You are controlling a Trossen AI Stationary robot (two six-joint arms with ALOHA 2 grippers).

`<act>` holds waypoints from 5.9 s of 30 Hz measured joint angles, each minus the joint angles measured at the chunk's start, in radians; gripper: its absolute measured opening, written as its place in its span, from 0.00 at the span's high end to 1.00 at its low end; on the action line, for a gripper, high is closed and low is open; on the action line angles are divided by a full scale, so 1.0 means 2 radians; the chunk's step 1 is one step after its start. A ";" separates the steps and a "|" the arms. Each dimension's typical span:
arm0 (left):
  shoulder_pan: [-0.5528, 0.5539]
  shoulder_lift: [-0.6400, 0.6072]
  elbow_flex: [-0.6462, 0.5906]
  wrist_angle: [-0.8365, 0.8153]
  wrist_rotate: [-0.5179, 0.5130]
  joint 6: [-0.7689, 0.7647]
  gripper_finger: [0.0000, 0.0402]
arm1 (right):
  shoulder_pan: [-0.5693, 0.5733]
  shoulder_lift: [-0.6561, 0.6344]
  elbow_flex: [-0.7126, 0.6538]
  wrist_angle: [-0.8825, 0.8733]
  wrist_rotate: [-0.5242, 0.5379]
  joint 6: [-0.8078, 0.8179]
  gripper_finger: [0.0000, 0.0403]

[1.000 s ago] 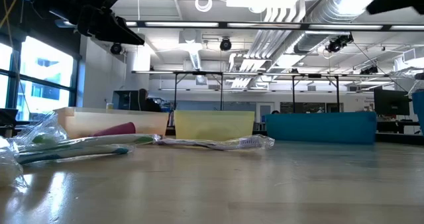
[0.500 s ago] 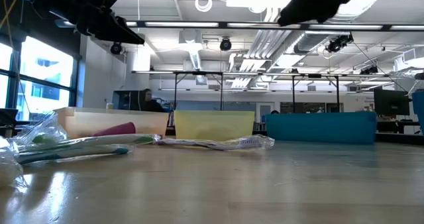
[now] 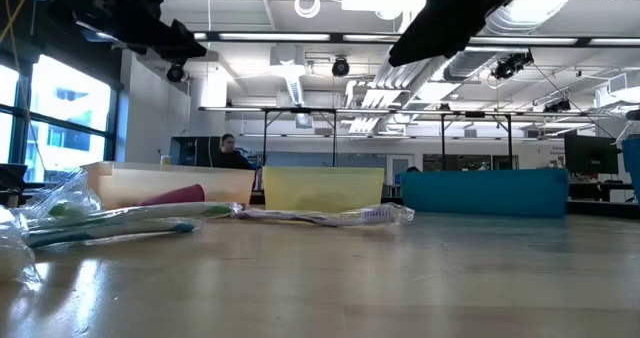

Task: Pick & Place Toothbrushes
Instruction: Put the green toothbrush into the yellow bin

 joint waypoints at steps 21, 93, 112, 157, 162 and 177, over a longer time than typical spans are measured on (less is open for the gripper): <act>-0.232 0.015 0.000 0.036 -0.171 0.068 0.56 | -0.042 0.000 0.000 0.000 -0.001 -0.020 0.76; -0.415 0.450 0.122 -0.153 -0.240 0.105 0.56 | -0.079 0.004 0.000 0.000 -0.063 -0.029 0.76; -0.415 0.451 0.123 -0.133 -0.243 0.106 0.60 | -0.079 0.004 0.000 0.004 -0.063 -0.030 0.76; -0.222 0.451 0.314 -0.341 -0.252 0.278 1.00 | -0.078 -0.047 0.000 -0.041 -0.156 -0.030 0.76; -0.157 0.451 0.353 -0.311 -0.221 0.304 1.00 | -0.078 -0.089 0.000 -0.064 -0.154 -0.032 0.76; -0.045 0.451 0.308 0.012 0.076 0.148 0.99 | -0.079 -0.113 0.000 -0.049 -0.110 -0.067 0.76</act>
